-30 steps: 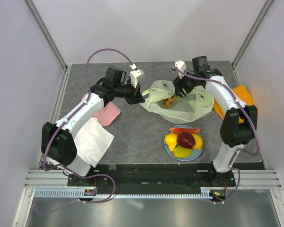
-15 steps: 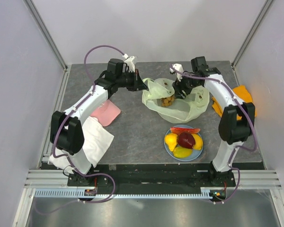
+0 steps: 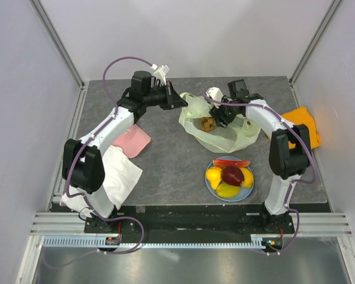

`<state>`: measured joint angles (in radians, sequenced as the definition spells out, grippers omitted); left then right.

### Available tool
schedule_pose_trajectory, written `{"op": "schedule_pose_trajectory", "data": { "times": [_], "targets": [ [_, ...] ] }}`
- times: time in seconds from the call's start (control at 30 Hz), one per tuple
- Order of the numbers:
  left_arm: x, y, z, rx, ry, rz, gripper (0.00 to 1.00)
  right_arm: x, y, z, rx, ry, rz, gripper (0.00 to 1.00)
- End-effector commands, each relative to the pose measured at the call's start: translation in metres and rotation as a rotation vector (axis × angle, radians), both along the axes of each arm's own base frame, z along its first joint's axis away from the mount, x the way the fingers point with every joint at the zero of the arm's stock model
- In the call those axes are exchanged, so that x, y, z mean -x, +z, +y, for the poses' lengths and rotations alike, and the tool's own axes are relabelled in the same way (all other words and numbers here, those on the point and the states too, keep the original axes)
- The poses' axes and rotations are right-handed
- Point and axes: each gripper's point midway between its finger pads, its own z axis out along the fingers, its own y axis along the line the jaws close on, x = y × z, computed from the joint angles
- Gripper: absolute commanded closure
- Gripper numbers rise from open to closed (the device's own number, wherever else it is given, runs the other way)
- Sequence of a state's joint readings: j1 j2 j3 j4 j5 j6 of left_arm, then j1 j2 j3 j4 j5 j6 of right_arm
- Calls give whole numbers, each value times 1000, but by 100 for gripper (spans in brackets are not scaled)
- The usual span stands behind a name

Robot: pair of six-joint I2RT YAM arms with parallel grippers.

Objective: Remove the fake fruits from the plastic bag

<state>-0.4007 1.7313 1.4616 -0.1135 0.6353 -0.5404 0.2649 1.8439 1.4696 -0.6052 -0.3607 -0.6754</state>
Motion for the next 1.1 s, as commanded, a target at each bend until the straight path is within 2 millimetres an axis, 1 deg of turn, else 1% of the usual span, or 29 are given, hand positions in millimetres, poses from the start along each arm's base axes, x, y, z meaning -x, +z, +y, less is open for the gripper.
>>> {"op": "schedule_pose_trajectory", "data": {
  "times": [0.0,0.03,0.1,0.13,0.2,0.27,0.3,0.33,0.4,0.43,0.47,0.5,0.53,0.57,0.6,0.63,0.67,0.7,0.73,0.77,0.8,0.83,0.87,0.9,0.93,0.97,1.0,1.03,1.07],
  "targets": [
    [16,19,-2,35,-63,-57,98,-64,10,-20,42,-181,-121,38],
    [18,15,-1,28,-71,-51,98,-69,3,-23,55,-189,-117,38],
    [20,13,0,15,-83,-67,99,-77,4,-26,67,-198,-136,37],
    [22,10,0,9,-89,-62,98,-81,-1,-29,71,-205,-132,37],
    [24,3,1,-5,-98,-61,98,-87,-2,-32,73,-213,-138,36],
    [25,-2,1,-12,-109,-58,98,-92,-9,-33,79,-219,-133,33],
    [27,-4,1,-12,-115,-53,99,-96,-11,-35,84,-232,-144,30],
    [28,-6,1,-12,-123,-50,99,-100,-16,-34,89,-235,-146,24],
    [29,-9,-1,-16,-136,-49,99,-106,-21,-37,101,-250,-155,17],
    [29,-10,0,-16,-141,-48,98,-113,-28,-37,110,-259,-156,12],
    [29,-14,-1,-23,-149,-49,99,-117,-30,-39,118,-271,-157,9],
    [29,-14,-1,-25,-153,-51,98,-121,-44,-41,126,-270,-141,4],
    [29,-16,-1,-29,-156,-50,99,-130,-41,-40,119,-265,-161,2],
    [29,-19,-1,-37,-160,-49,98,-139,-42,-41,113,-267,-181,2],
    [29,-22,0,-42,-162,-46,98,-145,-58,-42,115,-267,-169,2],
    [30,-23,0,-46,-166,-49,98,-161,-46,-43,80,-273,-202,2],
    [30,-24,0,-48,-167,-49,99,-168,-48,-42,57,-274,-195,2],
    [32,-26,1,-53,-170,-44,98,-175,-65,-48,41,-288,-165,2],
    [32,-28,1,-60,-173,-46,98,-192,-44,-42,-15,-271,-207,2],
    [34,-31,3,-65,-170,-42,98,-193,-49,-41,-38,-257,-182,3],
    [35,-32,3,-70,-170,-42,98,-204,-48,-43,-74,-240,-187,7],
    [36,-34,3,-74,-173,-40,98,-203,-48,-36,-117,-208,-167,10],
    [37,-36,4,-77,-173,-39,98,-205,-52,-35,-134,-202,-156,19],
    [38,-38,5,-81,-173,-36,98,-207,-45,-36,-151,-201,-164,24],
    [38,-38,5,-85,-174,-41,98,-204,-44,-30,-181,-191,-147,30],
    [39,-38,4,-87,-175,-44,98,-202,-36,-29,-194,-187,-151,38],
    [40,-39,4,-91,-177,-41,99,-195,-40,-28,-203,-189,-128,42],
    [40,-40,4,-95,-179,-43,99,-191,-39,-27,-217,-195,-114,44],
    [40,-40,3,-93,-182,-46,98,-188,-30,-26,-225,-196,-119,50]
  ]
}}
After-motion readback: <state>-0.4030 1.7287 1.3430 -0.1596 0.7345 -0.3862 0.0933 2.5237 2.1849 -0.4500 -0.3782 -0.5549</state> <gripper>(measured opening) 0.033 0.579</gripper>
